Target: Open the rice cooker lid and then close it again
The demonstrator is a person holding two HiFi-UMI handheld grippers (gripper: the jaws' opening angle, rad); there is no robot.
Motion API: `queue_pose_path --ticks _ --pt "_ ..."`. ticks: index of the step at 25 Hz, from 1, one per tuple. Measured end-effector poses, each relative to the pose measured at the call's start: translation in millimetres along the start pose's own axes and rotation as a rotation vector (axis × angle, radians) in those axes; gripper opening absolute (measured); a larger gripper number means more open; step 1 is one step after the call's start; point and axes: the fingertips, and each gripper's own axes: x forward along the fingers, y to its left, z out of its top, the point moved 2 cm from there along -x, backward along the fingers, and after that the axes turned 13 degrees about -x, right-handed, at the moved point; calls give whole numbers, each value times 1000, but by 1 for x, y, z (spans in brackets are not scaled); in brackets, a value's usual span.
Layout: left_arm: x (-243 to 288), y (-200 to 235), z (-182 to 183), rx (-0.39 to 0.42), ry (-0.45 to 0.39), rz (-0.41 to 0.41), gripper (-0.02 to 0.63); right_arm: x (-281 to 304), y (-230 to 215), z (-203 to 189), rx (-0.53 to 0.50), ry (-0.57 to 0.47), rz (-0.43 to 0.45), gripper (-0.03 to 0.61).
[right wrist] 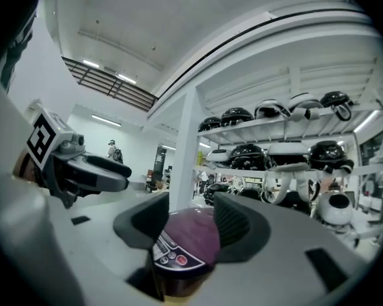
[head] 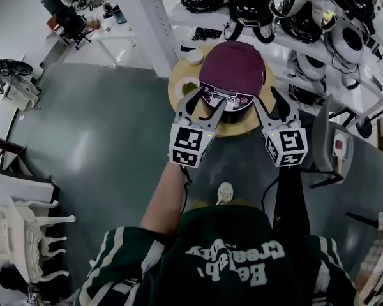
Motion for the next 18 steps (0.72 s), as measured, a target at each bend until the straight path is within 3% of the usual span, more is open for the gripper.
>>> queue_pose_path --ticks 10,18 --pt "69 27 -24 -25 97 -51 225 69 -24 -30 10 32 64 224" --pt "98 32 -43 -70 157 -117 214 86 -40 -44 20 57 37 224"
